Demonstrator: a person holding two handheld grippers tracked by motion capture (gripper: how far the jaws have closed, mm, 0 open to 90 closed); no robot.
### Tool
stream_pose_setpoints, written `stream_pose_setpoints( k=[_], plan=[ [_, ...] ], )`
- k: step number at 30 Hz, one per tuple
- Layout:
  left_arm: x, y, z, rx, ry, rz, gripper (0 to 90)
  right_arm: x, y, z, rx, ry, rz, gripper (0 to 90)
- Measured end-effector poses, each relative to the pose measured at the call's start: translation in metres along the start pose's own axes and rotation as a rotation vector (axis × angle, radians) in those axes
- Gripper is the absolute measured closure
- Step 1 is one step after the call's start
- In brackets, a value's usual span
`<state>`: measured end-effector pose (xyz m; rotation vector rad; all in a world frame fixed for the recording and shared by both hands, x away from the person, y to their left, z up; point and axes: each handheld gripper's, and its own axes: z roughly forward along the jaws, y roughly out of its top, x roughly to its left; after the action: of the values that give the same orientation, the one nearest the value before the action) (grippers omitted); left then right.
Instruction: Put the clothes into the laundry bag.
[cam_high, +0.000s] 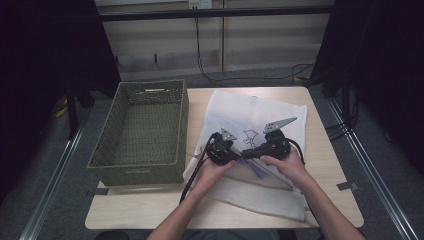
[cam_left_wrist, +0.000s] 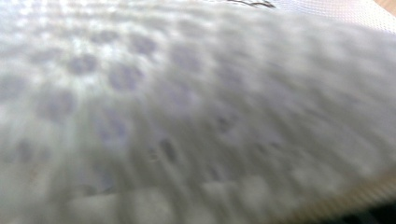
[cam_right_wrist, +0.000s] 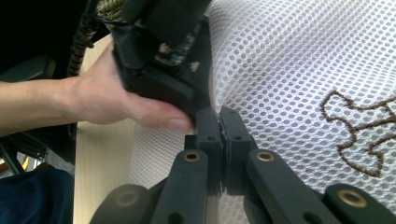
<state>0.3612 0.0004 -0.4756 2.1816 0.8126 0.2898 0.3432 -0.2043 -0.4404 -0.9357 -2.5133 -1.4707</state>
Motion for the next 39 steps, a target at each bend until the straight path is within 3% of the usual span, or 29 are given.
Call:
stream_pose_setpoints(
  k=[6, 8, 10, 12, 15, 23, 25, 28, 32, 39],
  plan=[
    [-0.002, -0.001, -0.014, 0.006, -0.043, 0.042, 60.6, -0.001, 0.0, -0.002, -0.012, -0.008, -0.002, 88.6],
    [-0.001, -0.002, -0.02, -0.01, -0.061, 0.025, 60.7, -0.002, 0.0, -0.003, -0.014, -0.01, -0.002, 88.6],
    [0.001, -0.003, -0.026, 0.005, -0.068, 0.047, 61.3, -0.002, 0.0, -0.003, -0.013, -0.009, -0.001, 88.6],
    [0.004, -0.005, -0.03, -0.001, -0.085, 0.035, 62.1, -0.003, 0.0, -0.003, -0.014, -0.009, 0.0, 88.5],
    [0.008, -0.009, -0.038, -0.023, -0.084, 0.021, 62.5, -0.004, 0.0, -0.002, -0.013, -0.007, 0.006, 88.5],
    [0.01, -0.016, -0.058, -0.05, -0.082, 0.037, 61.7, -0.004, -0.001, -0.001, -0.011, -0.009, 0.006, 88.3],
    [0.011, -0.018, -0.063, -0.044, -0.081, 0.061, 62.3, -0.003, -0.001, -0.002, -0.012, -0.01, 0.006, 88.2],
    [0.01, -0.022, -0.07, -0.069, -0.095, 0.06, 65.1, -0.004, -0.001, -0.002, -0.012, -0.01, 0.006, 88.1],
    [0.012, -0.025, -0.082, -0.063, -0.085, 0.081, 67.0, -0.003, -0.001, -0.001, -0.013, -0.012, 0.008, 88.0],
    [0.014, -0.033, -0.097, -0.091, -0.088, 0.05, 66.4, -0.002, -0.002, -0.002, -0.016, -0.018, 0.01, 87.6]
  ],
)
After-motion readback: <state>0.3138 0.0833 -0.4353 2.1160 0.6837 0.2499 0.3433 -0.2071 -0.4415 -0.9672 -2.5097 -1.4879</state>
